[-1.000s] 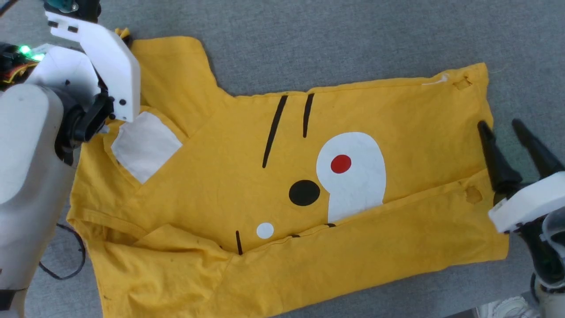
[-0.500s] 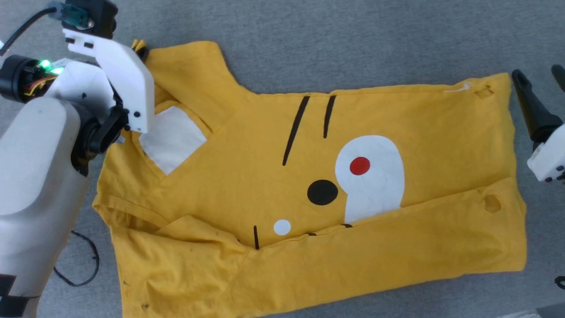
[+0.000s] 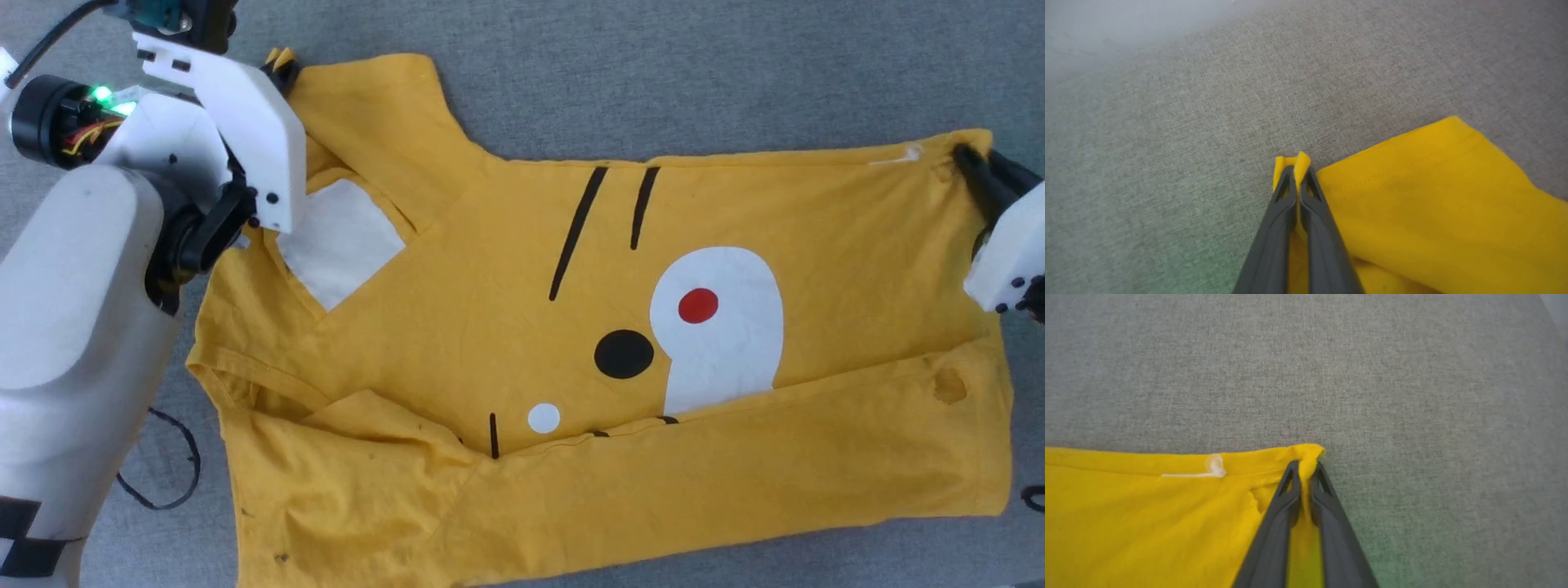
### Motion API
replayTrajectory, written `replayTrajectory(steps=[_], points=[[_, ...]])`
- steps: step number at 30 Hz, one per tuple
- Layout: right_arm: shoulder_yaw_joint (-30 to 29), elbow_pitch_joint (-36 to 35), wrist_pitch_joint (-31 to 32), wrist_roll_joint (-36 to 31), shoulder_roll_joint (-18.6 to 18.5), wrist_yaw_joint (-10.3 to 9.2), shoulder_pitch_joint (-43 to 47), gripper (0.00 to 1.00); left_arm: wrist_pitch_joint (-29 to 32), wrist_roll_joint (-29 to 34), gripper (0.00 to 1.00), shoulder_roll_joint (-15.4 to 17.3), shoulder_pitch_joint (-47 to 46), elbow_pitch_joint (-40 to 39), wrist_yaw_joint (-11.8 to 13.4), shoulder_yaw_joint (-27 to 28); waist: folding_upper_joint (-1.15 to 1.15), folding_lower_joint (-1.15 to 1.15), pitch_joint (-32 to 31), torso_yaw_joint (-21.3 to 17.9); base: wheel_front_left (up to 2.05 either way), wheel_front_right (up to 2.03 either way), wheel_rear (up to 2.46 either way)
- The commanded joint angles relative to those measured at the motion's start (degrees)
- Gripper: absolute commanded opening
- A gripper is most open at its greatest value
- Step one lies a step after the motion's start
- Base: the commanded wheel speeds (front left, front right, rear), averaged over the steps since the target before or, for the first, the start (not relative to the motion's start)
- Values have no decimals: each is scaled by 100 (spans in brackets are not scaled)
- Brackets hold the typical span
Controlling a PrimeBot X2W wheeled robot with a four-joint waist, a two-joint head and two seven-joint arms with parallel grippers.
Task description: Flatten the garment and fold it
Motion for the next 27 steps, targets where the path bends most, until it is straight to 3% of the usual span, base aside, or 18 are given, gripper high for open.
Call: replayTrajectory(steps=[1, 8, 16, 27], points=[[-27, 69, -23, -28, 89, -6, -138, 0, -81, -13, 0, 22, 63, 81, 62, -31, 0, 0, -11, 21, 0, 0, 0], [13, -22, -411, -46, 23, -6, -104, 0, -852, -84, 0, -35, 333, -110, 120, 198, 0, 0, -412, 53, 0, 0, 0], [-148, -374, -703, 65, 21, -6, 503, 0, -1644, -156, 0, 87, 1219, -861, 257, 416, 0, 0, -1113, 163, 0, 0, 0], [-641, -1214, -683, 79, 474, -6, 2115, 0, -2367, -390, 0, 240, 3549, -2337, 879, 637, 0, 0, -2070, 374, 0, 0, 0]])
